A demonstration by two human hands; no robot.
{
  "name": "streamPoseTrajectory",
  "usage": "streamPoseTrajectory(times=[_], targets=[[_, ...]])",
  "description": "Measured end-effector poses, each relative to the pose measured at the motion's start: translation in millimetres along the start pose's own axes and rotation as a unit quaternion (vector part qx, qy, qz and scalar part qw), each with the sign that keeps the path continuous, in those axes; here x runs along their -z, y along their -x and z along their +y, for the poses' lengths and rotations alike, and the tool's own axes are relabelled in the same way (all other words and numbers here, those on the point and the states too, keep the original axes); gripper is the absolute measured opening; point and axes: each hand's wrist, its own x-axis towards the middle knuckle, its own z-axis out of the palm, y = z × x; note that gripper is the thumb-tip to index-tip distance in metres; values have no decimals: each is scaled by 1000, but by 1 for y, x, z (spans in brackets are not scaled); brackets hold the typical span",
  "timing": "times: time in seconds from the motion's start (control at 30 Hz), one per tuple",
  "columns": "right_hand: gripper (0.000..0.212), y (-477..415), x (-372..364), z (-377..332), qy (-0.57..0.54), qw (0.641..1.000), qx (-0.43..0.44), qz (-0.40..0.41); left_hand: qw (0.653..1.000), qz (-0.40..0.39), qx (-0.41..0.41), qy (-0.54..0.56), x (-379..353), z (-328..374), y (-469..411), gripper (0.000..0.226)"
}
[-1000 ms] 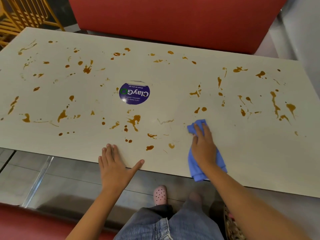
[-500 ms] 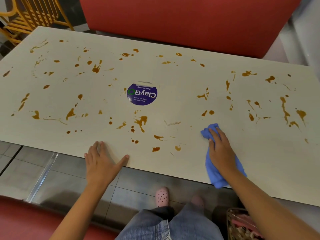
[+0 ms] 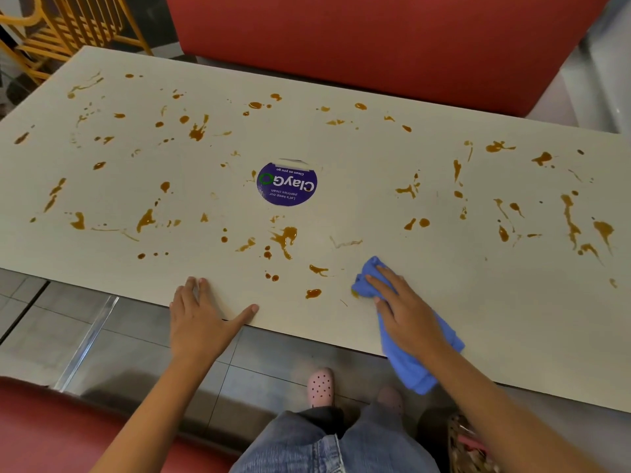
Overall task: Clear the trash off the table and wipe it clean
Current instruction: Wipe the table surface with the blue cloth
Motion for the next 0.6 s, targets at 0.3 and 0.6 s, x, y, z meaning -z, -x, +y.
streamPoseTrajectory(times=[0.3, 0.6], targets=[[40, -50, 10, 11, -48, 974, -212, 59, 999, -3, 1, -38, -1, 0, -1, 110], [41, -56, -20, -40, -92, 993, -68, -19, 1000, -8, 9, -20, 2, 3, 1, 108]])
